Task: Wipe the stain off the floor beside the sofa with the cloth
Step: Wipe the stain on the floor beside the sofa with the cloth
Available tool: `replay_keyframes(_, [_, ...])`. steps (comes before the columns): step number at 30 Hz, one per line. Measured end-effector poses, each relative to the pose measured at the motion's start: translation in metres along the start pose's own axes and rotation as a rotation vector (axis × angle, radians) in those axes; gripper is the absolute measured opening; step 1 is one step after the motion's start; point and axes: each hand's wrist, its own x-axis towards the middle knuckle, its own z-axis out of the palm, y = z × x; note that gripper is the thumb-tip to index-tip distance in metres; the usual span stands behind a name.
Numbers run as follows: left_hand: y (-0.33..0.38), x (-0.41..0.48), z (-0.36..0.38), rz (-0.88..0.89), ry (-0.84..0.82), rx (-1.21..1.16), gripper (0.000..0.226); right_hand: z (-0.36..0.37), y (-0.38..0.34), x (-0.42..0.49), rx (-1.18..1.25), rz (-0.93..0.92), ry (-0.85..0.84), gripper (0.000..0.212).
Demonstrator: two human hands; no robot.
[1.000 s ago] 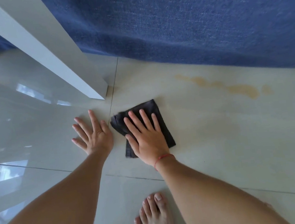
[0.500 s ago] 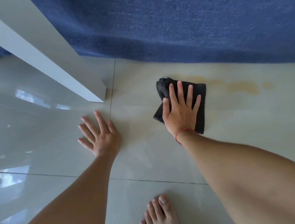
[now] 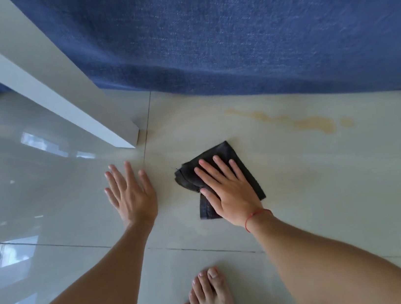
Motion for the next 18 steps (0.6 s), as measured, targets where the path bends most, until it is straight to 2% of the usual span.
replay_keyframes(2, [0.008, -0.01, 0.002, 0.18, 0.03, 0.024, 0.055, -0.009, 0.023, -0.013, 0.016, 0.111, 0.018, 0.05])
replay_keyframes(4, [0.017, -0.011, 0.01, 0.282, -0.031, 0.074, 0.057, -0.016, 0.041, -0.017, 0.018, 0.219, 0.012, 0.053])
replay_keyframes(5, [0.023, -0.009, 0.015, 0.27, -0.066, 0.099, 0.057, -0.019, 0.047, -0.015, 0.026, 0.266, 0.016, 0.054])
replay_keyframes(9, [0.043, 0.003, 0.027, 0.002, -0.193, 0.128, 0.057, -0.025, 0.053, 0.016, 0.047, 0.509, 0.115, 0.057])
replay_keyframes(12, [0.044, 0.005, 0.028, -0.001, -0.235, 0.139, 0.057, -0.026, 0.049, 0.055, 0.081, 0.681, 0.158, 0.054])
replay_keyframes(14, [0.043, 0.005, 0.028, 0.001, -0.237, 0.151, 0.057, -0.028, 0.043, 0.08, 0.128, 0.714, 0.174, 0.053])
replay_keyframes(18, [0.043, 0.006, 0.029, -0.004, -0.239, 0.166, 0.057, -0.024, 0.022, 0.106, 0.09, 0.544, 0.153, 0.053])
